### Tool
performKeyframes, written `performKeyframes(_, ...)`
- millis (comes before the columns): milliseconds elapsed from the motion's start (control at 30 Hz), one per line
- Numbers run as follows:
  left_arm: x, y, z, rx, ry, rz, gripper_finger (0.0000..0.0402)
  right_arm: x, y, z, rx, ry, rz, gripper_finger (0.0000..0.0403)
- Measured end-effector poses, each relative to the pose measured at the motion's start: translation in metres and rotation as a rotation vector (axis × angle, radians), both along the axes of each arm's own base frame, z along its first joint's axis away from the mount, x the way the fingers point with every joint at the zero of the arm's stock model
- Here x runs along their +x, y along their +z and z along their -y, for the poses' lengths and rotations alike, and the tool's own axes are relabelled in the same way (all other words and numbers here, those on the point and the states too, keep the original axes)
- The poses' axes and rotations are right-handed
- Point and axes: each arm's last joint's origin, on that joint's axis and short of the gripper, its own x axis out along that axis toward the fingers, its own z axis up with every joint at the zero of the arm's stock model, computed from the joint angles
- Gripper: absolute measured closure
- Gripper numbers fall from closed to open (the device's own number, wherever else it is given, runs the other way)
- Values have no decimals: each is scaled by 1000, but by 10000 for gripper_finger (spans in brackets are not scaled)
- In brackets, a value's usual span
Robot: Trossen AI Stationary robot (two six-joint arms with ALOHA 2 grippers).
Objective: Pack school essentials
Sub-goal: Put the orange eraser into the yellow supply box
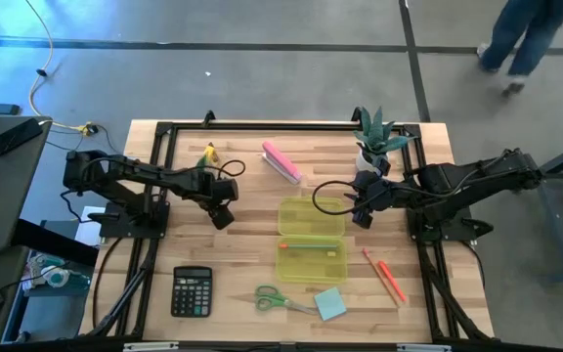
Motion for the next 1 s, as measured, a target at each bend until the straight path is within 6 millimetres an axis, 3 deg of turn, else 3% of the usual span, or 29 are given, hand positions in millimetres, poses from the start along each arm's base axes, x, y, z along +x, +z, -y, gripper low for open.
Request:
performKeyframes(500,5,-11,0,-49,-38,-24,212,0,0,0,0,1,-1,269)
performKeyframes(1000,6,-11,1,-65,-42,-13,330,0,0,0,0,0,-1,269)
